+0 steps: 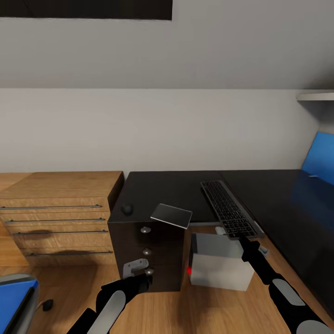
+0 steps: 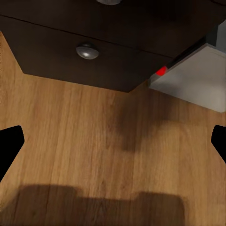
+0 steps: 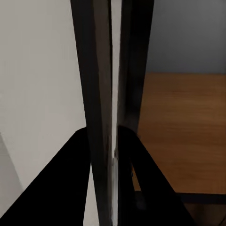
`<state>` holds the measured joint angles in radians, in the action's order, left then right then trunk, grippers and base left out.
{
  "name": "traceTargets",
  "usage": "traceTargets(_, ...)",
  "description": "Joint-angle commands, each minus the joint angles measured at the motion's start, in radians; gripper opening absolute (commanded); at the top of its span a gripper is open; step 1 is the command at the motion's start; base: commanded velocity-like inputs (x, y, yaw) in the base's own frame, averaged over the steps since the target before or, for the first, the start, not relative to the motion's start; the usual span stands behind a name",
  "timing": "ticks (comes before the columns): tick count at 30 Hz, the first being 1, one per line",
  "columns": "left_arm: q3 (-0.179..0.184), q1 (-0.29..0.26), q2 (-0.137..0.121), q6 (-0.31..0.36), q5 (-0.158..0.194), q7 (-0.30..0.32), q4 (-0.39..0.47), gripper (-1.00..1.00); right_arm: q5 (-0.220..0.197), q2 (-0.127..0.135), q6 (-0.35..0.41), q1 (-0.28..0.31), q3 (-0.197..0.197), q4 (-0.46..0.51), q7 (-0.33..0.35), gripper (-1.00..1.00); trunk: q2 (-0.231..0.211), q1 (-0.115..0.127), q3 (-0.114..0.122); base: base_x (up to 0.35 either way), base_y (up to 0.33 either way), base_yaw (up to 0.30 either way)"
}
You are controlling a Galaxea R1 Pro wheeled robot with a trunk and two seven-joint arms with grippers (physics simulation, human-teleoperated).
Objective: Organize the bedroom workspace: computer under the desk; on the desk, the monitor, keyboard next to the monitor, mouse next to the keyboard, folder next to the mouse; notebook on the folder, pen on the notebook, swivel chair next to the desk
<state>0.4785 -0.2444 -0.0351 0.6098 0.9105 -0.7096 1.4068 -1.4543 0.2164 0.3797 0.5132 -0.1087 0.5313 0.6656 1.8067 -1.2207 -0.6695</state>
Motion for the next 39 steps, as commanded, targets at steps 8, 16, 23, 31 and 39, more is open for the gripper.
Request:
traceTargets(8, 0.002, -0.001, -0.001, -0.001, 0.008, -0.013, 0.001, 1.0, -0.012, 0.001, 0.011, 0.001, -0.002, 0.005, 0.002, -1.0, -0.056, 0.031, 0.024, 0.0, 0.0, 0.0)
traceTargets(16, 0.003, -0.001, 0.001, -0.001, 0.007, -0.016, 0.001, 1.0, -0.009, 0.002, 0.011, 0.0, -0.001, 0.047, 0.003, -1.0, -0.112, 0.062, 0.049, 0.0, 0.0, 0.0)
traceTargets(23, 0.005, -0.001, 0.003, 0.002, 0.008, -0.013, -0.009, 1.0, 0.107, 0.0, 0.01, -0.001, 0.0, 0.111, -0.007, -1.0, -0.161, 0.088, 0.071, 0.0, 0.0, 0.0)
traceTargets(31, 0.008, -0.001, 0.016, 0.002, 0.006, -0.013, -0.044, 1.0, 0.126, -0.006, -0.004, -0.012, -0.001, 0.212, -0.155, -1.0, -0.217, 0.119, 0.096, 0.0, 0.0, 0.0)
traceTargets(39, 0.008, -0.001, 0.02, 0.002, 0.006, -0.013, -0.048, 1.0, 0.025, -0.019, -0.038, -0.195, -0.006, 0.677, -0.663, -1.0, -0.273, 0.15, 0.121, 0.0, 0.0, 0.0)
